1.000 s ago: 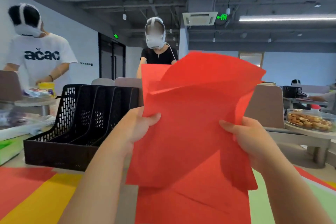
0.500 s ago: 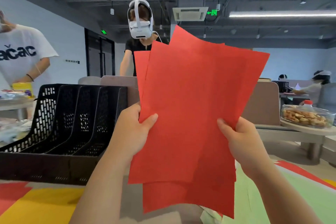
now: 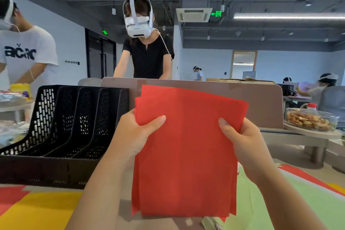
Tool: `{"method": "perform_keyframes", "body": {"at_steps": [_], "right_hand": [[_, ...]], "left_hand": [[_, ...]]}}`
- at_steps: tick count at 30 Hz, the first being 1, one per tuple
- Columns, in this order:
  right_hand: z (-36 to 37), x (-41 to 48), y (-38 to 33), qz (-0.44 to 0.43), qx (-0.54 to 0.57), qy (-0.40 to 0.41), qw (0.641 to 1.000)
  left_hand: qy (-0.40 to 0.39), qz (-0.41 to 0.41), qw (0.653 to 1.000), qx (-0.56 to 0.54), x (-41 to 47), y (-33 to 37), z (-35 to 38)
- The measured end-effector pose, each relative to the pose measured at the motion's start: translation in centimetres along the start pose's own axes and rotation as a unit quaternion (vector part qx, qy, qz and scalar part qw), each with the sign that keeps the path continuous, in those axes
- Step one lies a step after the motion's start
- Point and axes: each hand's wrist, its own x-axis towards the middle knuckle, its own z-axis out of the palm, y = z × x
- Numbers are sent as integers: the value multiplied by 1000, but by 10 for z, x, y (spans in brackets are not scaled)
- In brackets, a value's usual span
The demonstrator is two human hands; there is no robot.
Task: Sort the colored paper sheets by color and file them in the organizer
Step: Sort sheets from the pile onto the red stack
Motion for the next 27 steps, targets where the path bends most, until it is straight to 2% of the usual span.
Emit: {"method": "perform_keyframes", "body": {"at_steps": [9,18,23,27], "right_hand": [[4,-5,-5,-13,28,-13,999],[16,-9,-7,-26,35,-70,997],[17,-9,16,42,129,-110,985],[19,-10,44,117,107,-127,979]], "left_hand": [[17,-17,998,-65,0,-3,0],[5,34,998,-58,0,8,-21],[-14,-19,995,-95,-2,-7,-33],[-6,-78,993,-85,-6,-27,-36]]}}
